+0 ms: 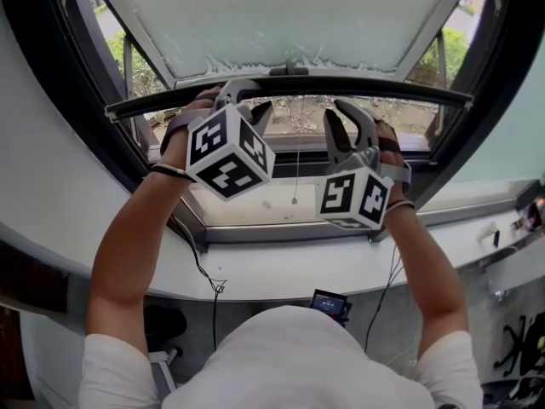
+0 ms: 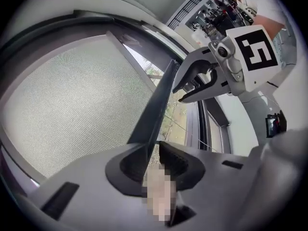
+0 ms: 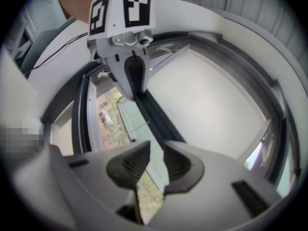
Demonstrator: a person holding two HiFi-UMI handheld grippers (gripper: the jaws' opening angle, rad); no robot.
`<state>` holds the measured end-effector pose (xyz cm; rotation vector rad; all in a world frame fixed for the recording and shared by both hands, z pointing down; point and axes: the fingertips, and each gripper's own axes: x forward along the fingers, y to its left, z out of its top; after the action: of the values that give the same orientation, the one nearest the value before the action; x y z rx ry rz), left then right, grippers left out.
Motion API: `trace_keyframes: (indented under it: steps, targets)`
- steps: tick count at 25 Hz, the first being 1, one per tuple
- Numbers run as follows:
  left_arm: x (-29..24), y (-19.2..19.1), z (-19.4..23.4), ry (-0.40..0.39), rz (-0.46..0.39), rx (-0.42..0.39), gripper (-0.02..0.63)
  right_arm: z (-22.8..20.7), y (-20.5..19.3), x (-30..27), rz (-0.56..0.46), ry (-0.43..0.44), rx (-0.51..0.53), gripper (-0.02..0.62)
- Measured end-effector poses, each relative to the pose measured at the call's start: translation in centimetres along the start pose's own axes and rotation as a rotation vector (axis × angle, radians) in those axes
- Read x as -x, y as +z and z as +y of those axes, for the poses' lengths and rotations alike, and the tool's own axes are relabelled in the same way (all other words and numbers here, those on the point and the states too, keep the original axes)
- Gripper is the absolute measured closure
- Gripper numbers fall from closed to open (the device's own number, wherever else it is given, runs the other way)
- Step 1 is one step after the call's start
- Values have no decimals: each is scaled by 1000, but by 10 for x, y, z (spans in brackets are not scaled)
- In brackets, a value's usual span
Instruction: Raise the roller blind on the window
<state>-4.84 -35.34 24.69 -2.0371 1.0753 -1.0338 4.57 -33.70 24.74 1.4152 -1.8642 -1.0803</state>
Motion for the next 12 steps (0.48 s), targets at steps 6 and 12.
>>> trace_keyframes:
  steps: [6, 12]
  targets:
    - [4, 6, 8, -3, -13, 13, 520, 21, -1, 24, -3, 68, -156, 509]
    - [5, 7, 12, -2, -17, 11, 520, 47, -13, 39, 18, 123, -229, 509]
